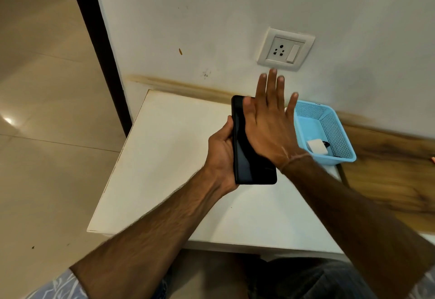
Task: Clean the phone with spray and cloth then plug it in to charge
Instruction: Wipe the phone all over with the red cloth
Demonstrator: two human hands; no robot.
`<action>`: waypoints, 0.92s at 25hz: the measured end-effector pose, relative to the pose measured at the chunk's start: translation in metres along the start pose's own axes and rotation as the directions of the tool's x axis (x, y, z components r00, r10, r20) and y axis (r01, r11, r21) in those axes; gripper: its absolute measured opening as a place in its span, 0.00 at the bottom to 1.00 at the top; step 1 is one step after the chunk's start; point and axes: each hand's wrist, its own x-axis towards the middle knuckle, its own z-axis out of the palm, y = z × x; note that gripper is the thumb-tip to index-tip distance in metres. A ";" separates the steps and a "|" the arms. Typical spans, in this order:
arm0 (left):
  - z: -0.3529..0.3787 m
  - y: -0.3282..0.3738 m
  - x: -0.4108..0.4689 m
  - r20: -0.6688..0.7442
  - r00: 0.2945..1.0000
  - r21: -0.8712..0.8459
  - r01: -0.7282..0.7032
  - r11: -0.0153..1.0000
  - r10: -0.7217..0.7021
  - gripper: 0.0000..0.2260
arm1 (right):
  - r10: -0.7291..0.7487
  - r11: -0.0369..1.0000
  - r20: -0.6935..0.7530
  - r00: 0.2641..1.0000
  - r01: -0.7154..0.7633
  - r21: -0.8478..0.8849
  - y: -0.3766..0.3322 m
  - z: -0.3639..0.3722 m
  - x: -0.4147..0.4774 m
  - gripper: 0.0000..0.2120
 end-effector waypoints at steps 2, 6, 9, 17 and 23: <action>0.001 -0.006 0.002 -0.009 1.000 -0.002 -0.022 1.000 0.022 0.24 | 0.026 1.000 0.015 1.000 -0.026 0.010 -0.007 0.000 0.023 0.31; 0.001 -0.003 0.002 -0.045 0.998 0.022 -0.035 0.999 0.036 0.22 | -0.052 0.997 0.051 0.997 0.048 0.067 -0.032 0.004 0.027 0.34; 0.001 -0.002 -0.002 0.027 0.999 -0.079 -0.033 0.996 0.036 0.25 | -0.145 0.983 0.054 0.988 0.137 0.122 -0.040 0.008 -0.008 0.35; -0.004 0.013 0.003 0.067 0.996 -0.168 0.064 0.984 -0.053 0.31 | -0.304 0.952 0.059 0.951 0.305 -0.013 -0.023 0.000 -0.093 0.31; -0.003 0.008 0.005 -0.031 0.999 -0.004 -0.018 1.000 0.018 0.26 | -0.056 0.998 0.017 0.998 0.056 0.005 0.002 -0.003 -0.022 0.32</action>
